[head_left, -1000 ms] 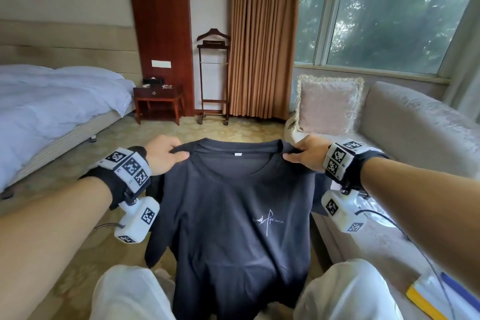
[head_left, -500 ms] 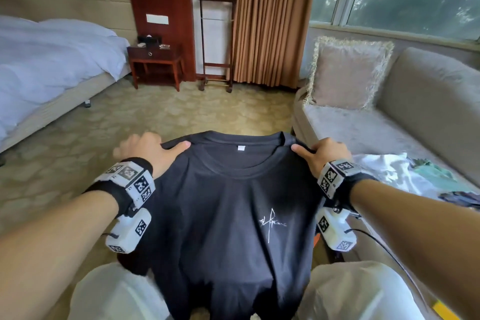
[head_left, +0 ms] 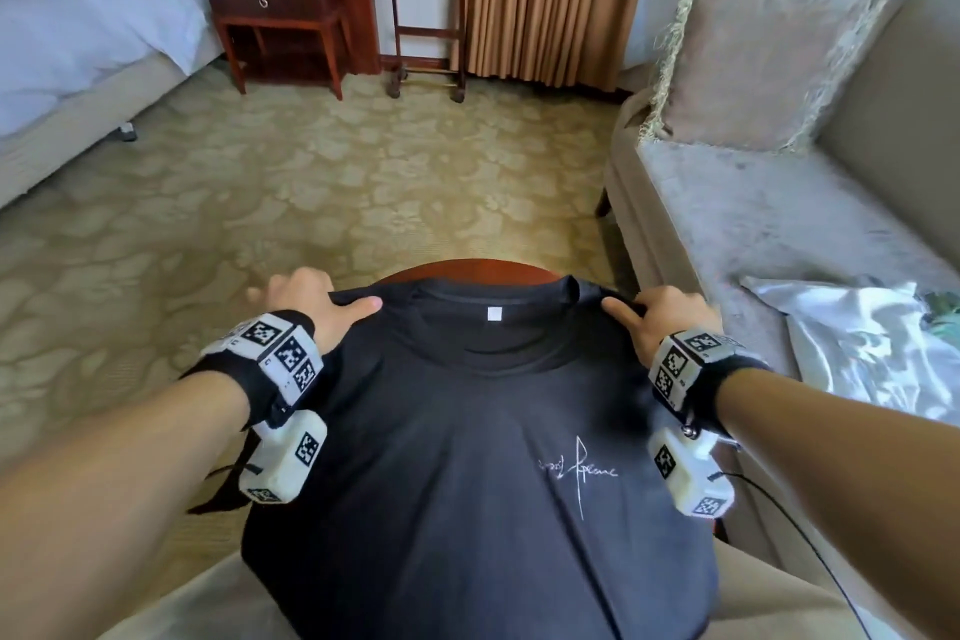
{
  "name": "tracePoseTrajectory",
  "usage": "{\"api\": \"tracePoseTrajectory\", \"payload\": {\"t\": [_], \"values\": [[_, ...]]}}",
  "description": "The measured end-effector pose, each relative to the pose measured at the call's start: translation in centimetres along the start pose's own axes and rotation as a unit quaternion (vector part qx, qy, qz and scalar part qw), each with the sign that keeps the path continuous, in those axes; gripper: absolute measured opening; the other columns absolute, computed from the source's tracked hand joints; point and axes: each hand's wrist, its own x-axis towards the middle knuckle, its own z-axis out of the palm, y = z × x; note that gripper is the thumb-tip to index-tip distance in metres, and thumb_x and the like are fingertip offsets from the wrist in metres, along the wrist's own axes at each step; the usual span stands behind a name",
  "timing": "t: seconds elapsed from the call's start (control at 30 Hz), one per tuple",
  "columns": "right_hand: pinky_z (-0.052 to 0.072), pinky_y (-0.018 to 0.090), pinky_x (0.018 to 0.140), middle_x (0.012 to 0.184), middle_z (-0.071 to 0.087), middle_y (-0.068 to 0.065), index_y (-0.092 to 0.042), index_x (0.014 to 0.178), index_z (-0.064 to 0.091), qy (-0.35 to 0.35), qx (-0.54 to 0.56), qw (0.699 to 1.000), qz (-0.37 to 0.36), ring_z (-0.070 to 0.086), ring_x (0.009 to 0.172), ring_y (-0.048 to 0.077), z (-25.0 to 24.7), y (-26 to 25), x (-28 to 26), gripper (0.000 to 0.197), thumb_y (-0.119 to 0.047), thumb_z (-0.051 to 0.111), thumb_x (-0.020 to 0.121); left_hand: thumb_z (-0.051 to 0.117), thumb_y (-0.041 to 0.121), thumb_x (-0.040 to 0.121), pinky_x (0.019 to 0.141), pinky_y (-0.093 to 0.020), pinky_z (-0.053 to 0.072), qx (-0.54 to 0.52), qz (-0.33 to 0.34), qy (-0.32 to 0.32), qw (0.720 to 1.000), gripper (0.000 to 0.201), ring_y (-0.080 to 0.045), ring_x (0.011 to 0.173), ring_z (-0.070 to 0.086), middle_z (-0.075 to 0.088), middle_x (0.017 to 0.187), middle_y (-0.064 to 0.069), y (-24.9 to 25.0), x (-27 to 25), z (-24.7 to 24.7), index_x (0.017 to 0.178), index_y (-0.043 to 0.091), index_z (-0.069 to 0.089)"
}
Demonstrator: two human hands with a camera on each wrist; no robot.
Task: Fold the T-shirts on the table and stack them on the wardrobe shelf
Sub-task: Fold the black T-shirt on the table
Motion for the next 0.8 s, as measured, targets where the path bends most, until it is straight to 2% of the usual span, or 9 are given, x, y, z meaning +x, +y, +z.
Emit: {"api": "tracePoseTrajectory", "payload": {"t": [0.07,0.13,0.27,0.33,0.43,0.53,0.63,0.73,0.8], "values": [[0.04,0.033,0.077,0.063,0.05,0.0,-0.021,0.074,0.063,-0.024,-0.004,1.0,0.014,0.05,0.077,0.029,2.0,0.1,2.4,0.058,-0.075,0.044,0.083,0.064,0.074,0.072,0.077,-0.039,0.048,0.004,-0.011,-0.016,1.0,0.062,-0.03,0.079,0.055,0.058,0.068,-0.007,0.3,2.4,1.2,0.063,0.012,0.058],[0.041,0.03,0.068,0.069,0.056,0.004,-0.02,0.077,0.066,-0.045,0.005,0.999,0.027,0.055,0.079,0.031,4.0,0.0,4.9,0.066,-0.083,0.045,0.075,0.065,0.076,0.068,0.092,-0.049,0.047,0.014,-0.019,-0.027,0.999,0.063,-0.033,0.088,0.058,0.057,0.067,-0.006,0.7,4.6,2.2,0.061,0.013,0.059],[0.047,0.03,0.064,0.074,0.06,0.008,-0.018,0.083,0.068,-0.069,0.009,0.997,0.033,0.057,0.076,0.032,6.3,-0.6,8.0,0.071,-0.085,0.05,0.068,0.063,0.086,0.053,0.09,-0.05,0.049,0.026,-0.04,-0.059,0.997,0.071,-0.039,0.102,0.056,0.064,0.091,-0.011,1.4,8.4,4.4,0.066,0.017,0.059],[0.049,0.03,0.066,0.075,0.061,0.007,-0.018,0.087,0.069,-0.081,0.014,0.996,0.042,0.058,0.074,0.031,7.0,-0.9,8.8,0.069,-0.083,0.054,0.068,0.058,0.09,0.044,0.087,-0.051,0.051,0.033,-0.047,-0.067,0.996,0.077,-0.04,0.1,0.057,0.065,0.09,-0.011,1.5,9.7,5.6,0.066,0.016,0.059],[0.044,0.035,0.079,0.082,0.062,0.005,-0.02,0.091,0.065,-0.092,0.016,0.994,0.051,0.06,0.086,0.032,7.6,-1.2,9.1,0.064,-0.08,0.054,0.072,0.058,0.083,0.065,0.106,-0.052,0.034,0.073,-0.039,-0.08,0.993,0.069,-0.037,0.107,0.056,0.064,0.093,-0.008,2.5,9.5,6.6,0.07,0.014,0.058],[0.031,0.042,0.095,0.102,0.062,0.002,-0.023,0.101,0.059,-0.082,0.001,0.995,0.056,0.056,0.108,0.029,6.9,-1.6,8.7,0.062,-0.079,0.046,0.077,0.054,0.077,0.076,0.11,-0.054,0.02,0.135,-0.058,-0.06,0.987,0.076,-0.037,0.129,0.04,0.05,0.133,-0.016,3.2,8.3,6.6,0.109,0.009,0.059],[0.039,0.046,0.102,0.121,0.061,0.005,-0.023,0.117,0.058,-0.076,0.051,0.992,0.086,0.054,0.116,0.03,5.2,-1.4,8.3,0.078,-0.08,0.049,0.065,0.054,0.073,0.079,0.111,-0.052,0.02,0.127,-0.054,-0.029,0.99,0.093,-0.037,0.135,0.03,0.032,0.146,-0.019,3.9,6.6,5.5,0.142,0.007,0.036],[0.052,0.04,0.089,0.107,0.067,0.013,-0.015,0.106,0.065,-0.108,0.098,0.983,0.108,0.062,0.096,0.033,2.9,-0.2,6.8,0.075,-0.066,0.06,0.052,0.066,0.064,0.076,0.109,-0.05,0.025,0.061,-0.029,-0.04,0.997,0.077,-0.035,0.133,0.036,0.037,0.144,-0.015,5.7,3.8,4.4,0.128,0.01,0.051],[0.054,0.037,0.083,0.093,0.069,0.015,-0.009,0.093,0.069,-0.116,0.111,0.979,0.122,0.063,0.084,0.032,1.2,0.6,4.5,0.064,-0.057,0.065,0.05,0.069,0.061,0.068,0.099,-0.048,0.042,0.012,0.01,-0.088,0.996,0.055,-0.034,0.111,0.054,0.055,0.128,-0.013,7.1,1.5,4.3,0.093,0.013,0.063]]}}
